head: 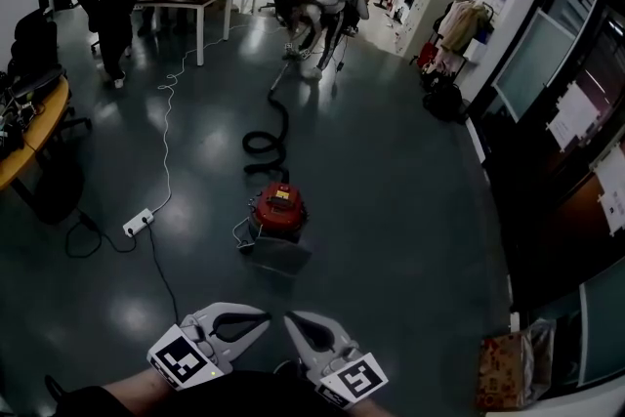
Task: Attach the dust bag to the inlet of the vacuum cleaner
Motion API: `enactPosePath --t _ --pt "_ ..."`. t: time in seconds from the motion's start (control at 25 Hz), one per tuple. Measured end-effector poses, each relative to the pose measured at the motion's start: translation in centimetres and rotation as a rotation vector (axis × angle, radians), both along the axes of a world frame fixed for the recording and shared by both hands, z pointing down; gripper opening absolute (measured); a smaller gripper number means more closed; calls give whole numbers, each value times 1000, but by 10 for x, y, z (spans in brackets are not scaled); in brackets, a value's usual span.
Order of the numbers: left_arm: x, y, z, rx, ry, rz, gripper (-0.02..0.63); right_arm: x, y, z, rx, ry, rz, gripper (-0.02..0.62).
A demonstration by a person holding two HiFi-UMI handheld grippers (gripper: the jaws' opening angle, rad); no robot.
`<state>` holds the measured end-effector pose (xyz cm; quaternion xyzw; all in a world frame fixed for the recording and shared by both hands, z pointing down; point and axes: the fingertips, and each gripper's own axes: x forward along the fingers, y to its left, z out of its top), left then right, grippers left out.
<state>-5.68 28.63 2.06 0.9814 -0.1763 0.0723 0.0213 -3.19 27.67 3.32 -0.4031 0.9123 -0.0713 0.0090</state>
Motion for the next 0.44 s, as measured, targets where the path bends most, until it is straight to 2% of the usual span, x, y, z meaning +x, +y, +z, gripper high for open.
enactPosePath --t 0.32,0.44 --pt "10 -1 4 -15 11 3 2 11 -3 -2 10 -32 24 2" --pt "13 -3 4 -16 8 7 2 16 -5 1 3 -13 33 2"
